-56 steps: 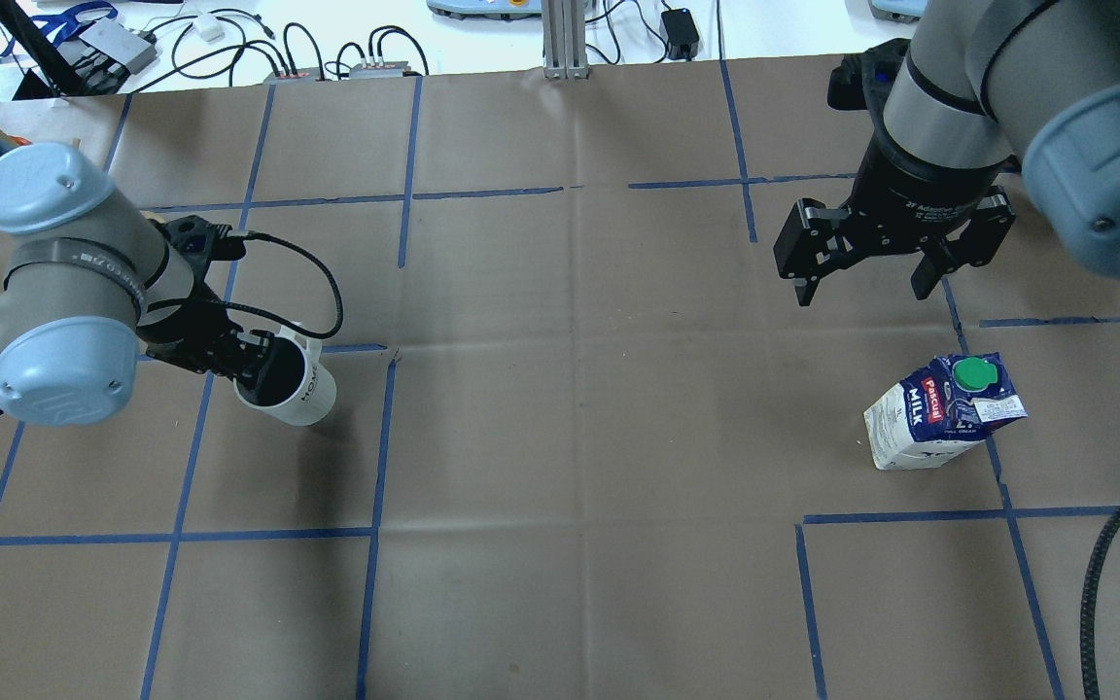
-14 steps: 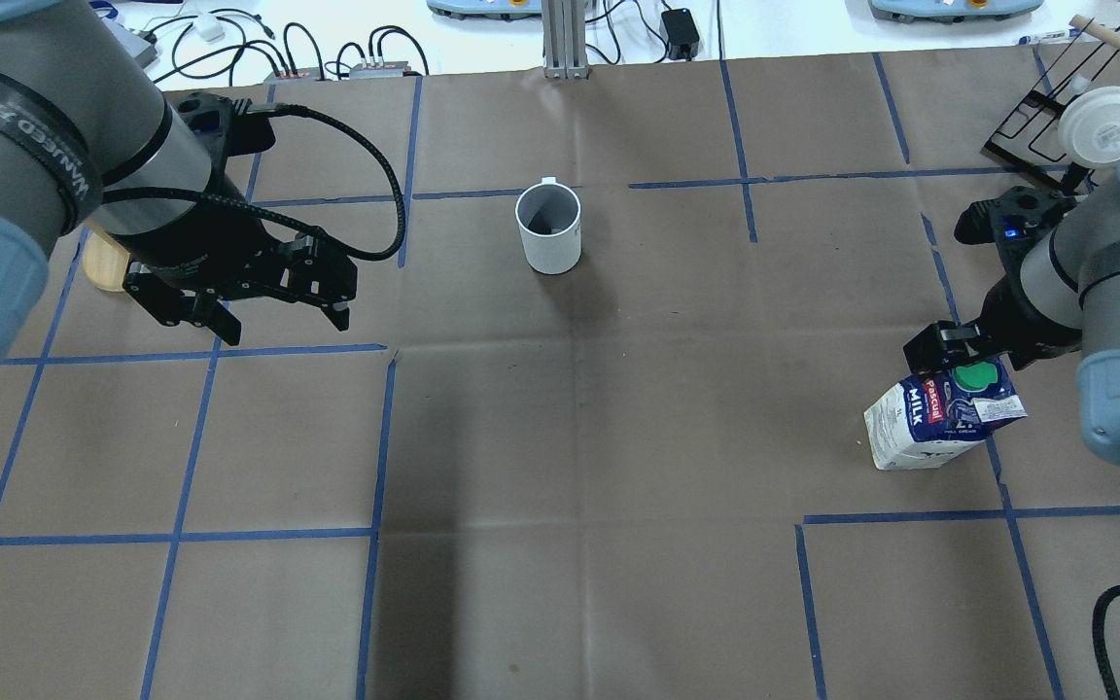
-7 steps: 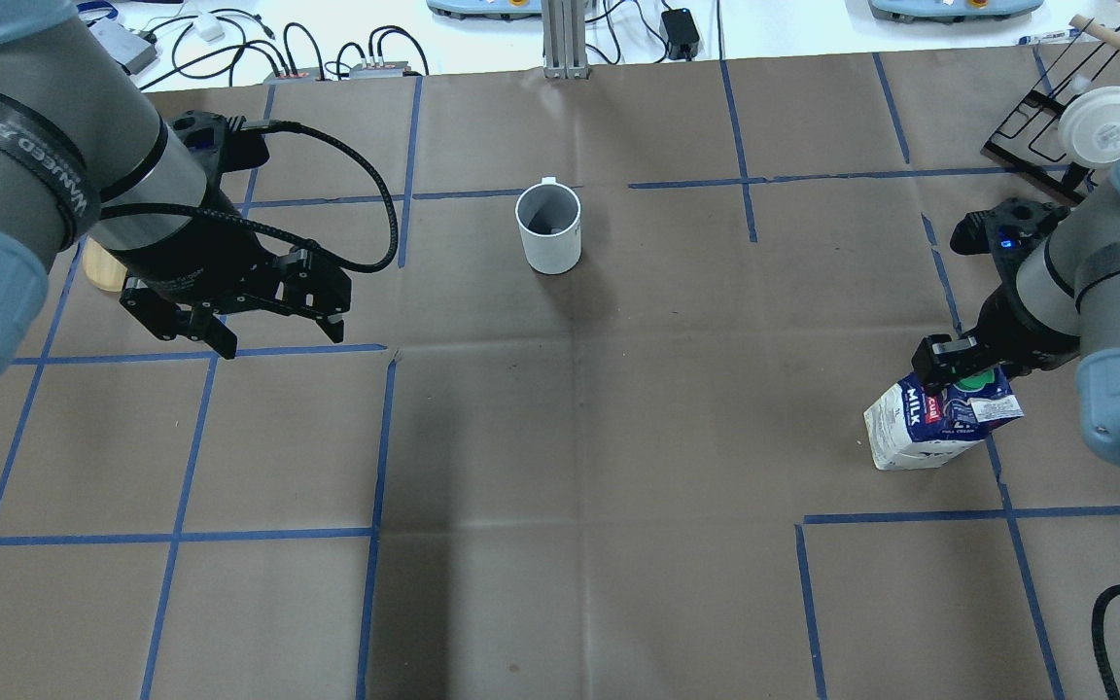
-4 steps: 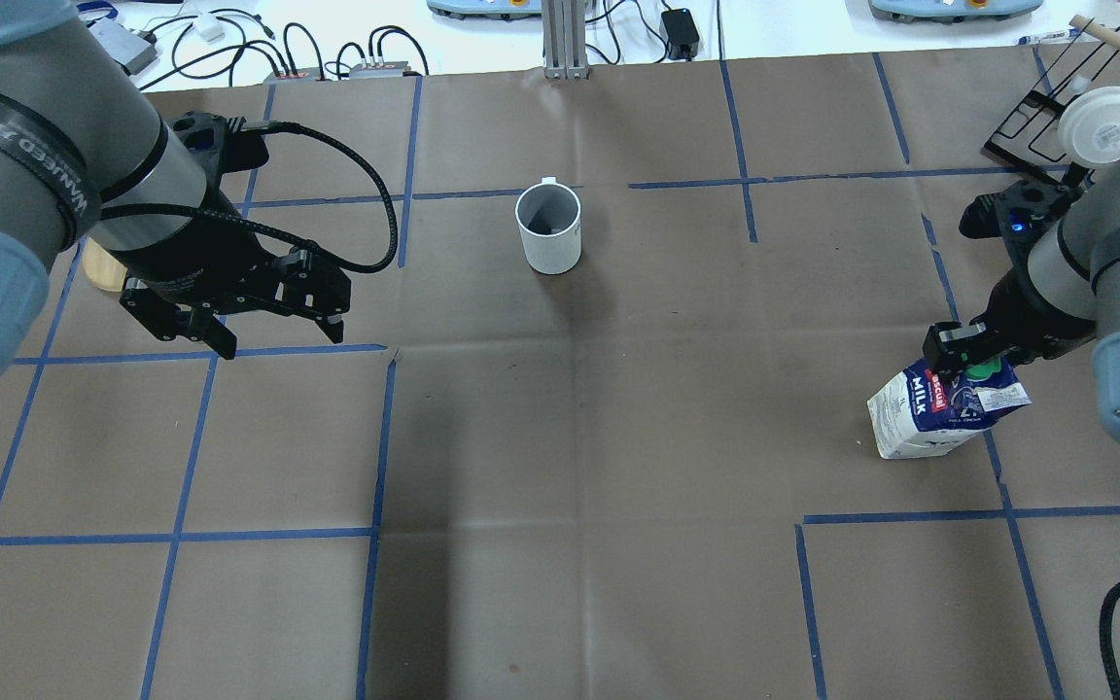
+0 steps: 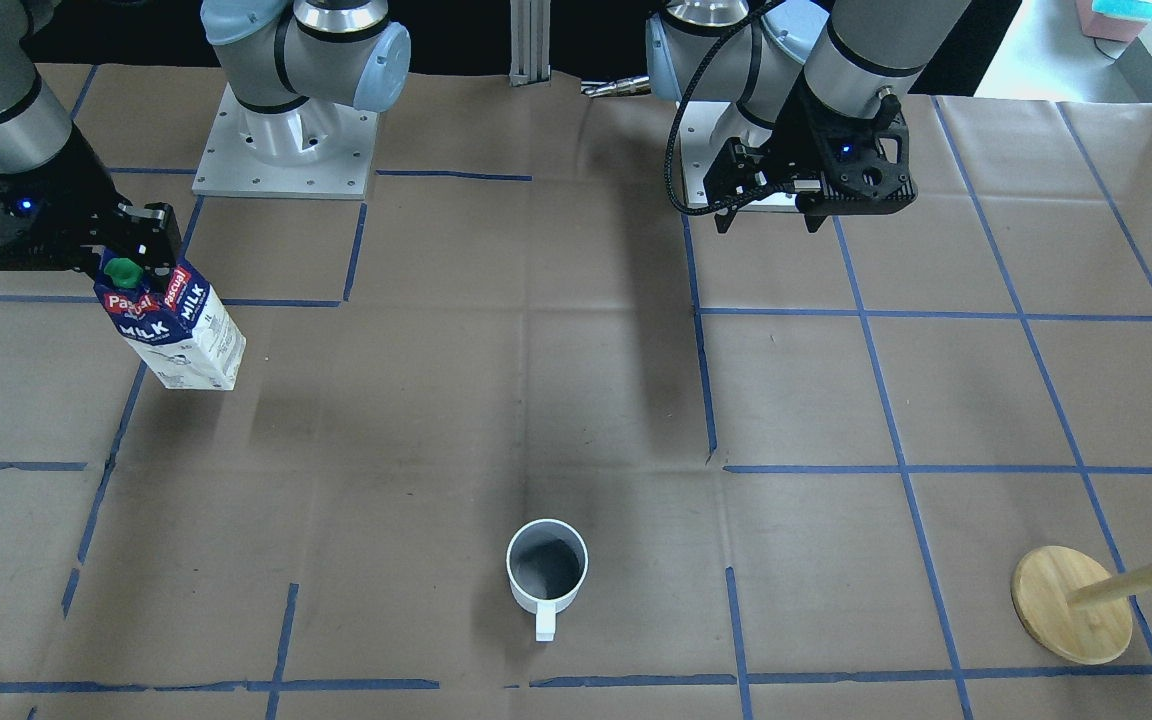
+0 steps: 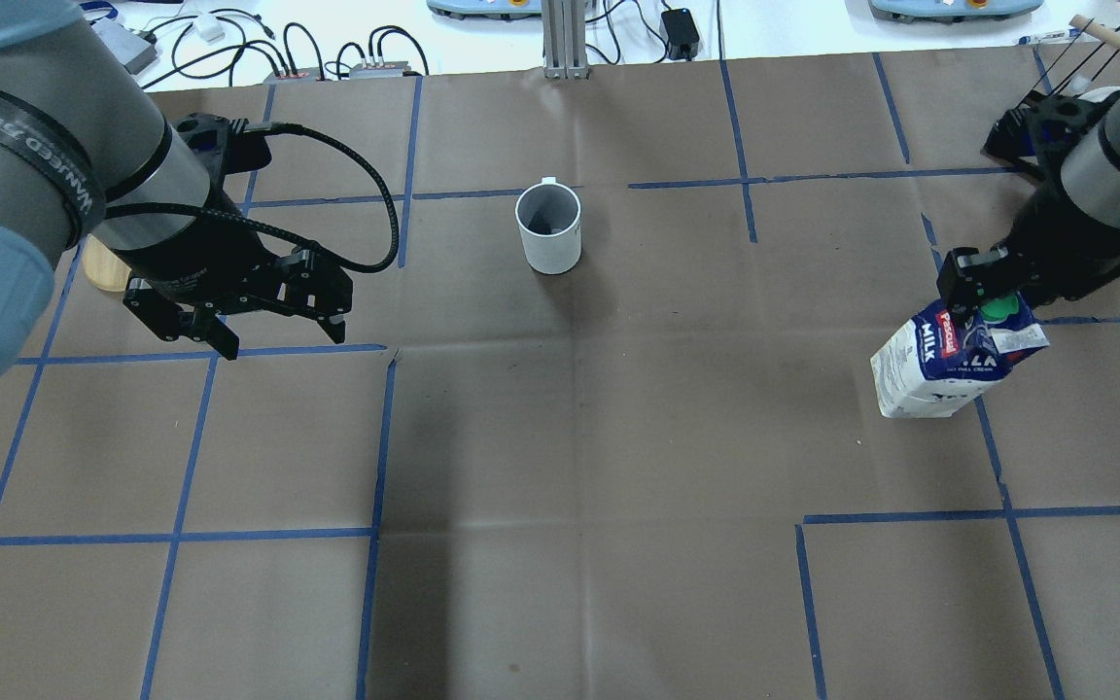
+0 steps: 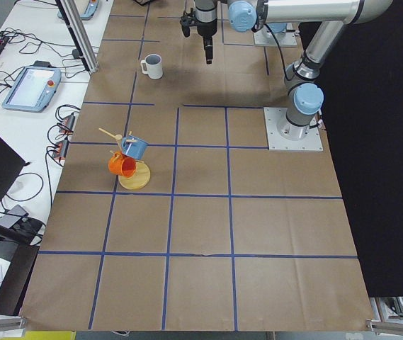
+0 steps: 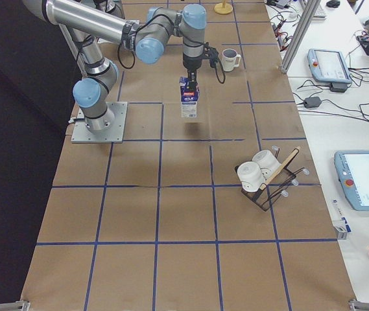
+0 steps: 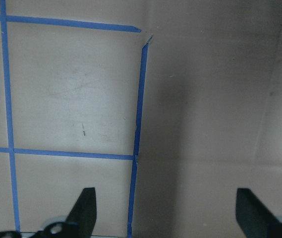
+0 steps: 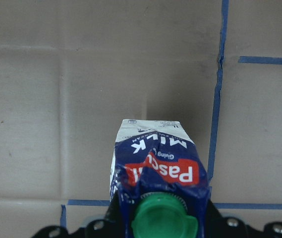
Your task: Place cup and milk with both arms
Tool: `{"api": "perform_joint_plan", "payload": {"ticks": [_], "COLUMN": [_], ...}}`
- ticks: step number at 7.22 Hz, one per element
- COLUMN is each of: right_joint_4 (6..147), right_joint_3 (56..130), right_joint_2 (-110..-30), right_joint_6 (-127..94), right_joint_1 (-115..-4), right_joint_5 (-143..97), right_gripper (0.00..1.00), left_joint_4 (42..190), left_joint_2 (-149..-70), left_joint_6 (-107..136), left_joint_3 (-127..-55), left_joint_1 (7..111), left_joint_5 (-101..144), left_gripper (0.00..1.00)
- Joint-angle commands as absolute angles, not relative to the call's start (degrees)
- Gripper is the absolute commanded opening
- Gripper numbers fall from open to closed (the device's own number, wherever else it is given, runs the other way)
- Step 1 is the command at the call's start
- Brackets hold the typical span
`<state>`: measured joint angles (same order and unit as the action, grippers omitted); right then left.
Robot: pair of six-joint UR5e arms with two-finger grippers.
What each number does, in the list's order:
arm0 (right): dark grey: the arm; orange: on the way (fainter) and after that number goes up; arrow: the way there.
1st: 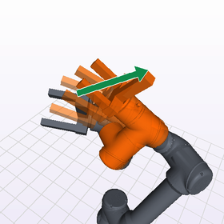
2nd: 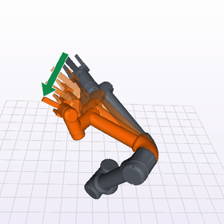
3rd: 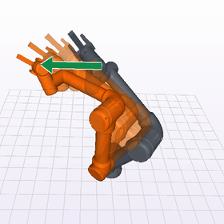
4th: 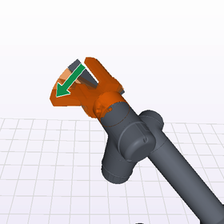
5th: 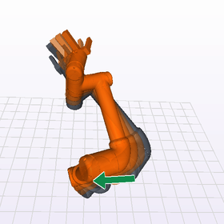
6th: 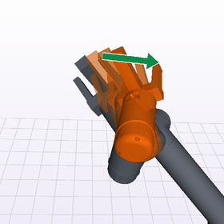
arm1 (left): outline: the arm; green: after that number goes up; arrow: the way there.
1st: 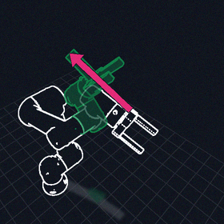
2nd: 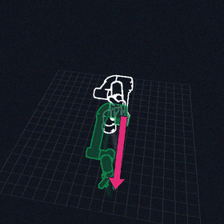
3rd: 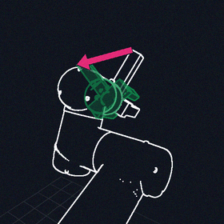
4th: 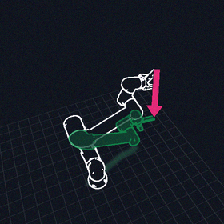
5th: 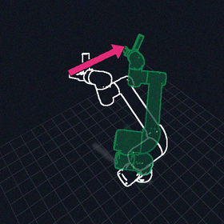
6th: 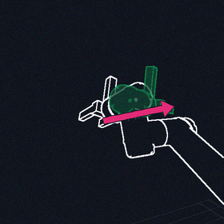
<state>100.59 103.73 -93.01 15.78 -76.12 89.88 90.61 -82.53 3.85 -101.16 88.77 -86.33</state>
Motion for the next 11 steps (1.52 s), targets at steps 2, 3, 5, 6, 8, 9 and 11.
{"api": "perform_joint_plan", "payload": {"ticks": [2, 3, 5, 6, 8, 9, 11], "right_joint_4": [97.8, 96.7, 96.2, 96.2, 95.5, 95.5, 95.1], "right_joint_3": [85.0, 78.8, 67.0, 61.6, 53.8, 53.7, 54.1], "right_joint_2": [-76.8, -71.6, -61.1, -56.5, -48.9, -48.2, -48.2], "right_joint_6": [4.7, 0.0, -8.7, -12.3, -13.0, -12.7, -11.8], "right_joint_1": [-88.1, -91.6, -98.7, -101.4, -104.3, -104.3, -104.0], "right_joint_5": [90.5, 90.5, 90.3, 90.1, 90.0, 89.8, 89.9], "right_gripper": [0.54, 0.54, 0.54, 0.54, 0.54, 0.54, 0.7], "left_joint_4": [90.6, 90.6, 90.6, 90.6, 90.8, 90.7, 90.7], "left_joint_2": [-82.4, -82.4, -82.3, -82.3, -82.0, -81.8, -81.7], "left_joint_6": [3.8, 3.9, 3.9, 3.9, 3.9, 3.8, 3.9], "left_joint_3": [-101.2, -101.2, -101.2, -101.2, -101.2, -101.6, -101.9], "left_joint_1": [88.8, 88.8, 88.8, 88.8, 88.8, 88.8, 88.8], "left_joint_5": [-86.4, -86.4, -86.4, -86.4, -86.4, -86.4, -86.4], "left_gripper": [1.0, 1.0, 1.0, 1.0, 1.0, 1.0, 1.0]}}
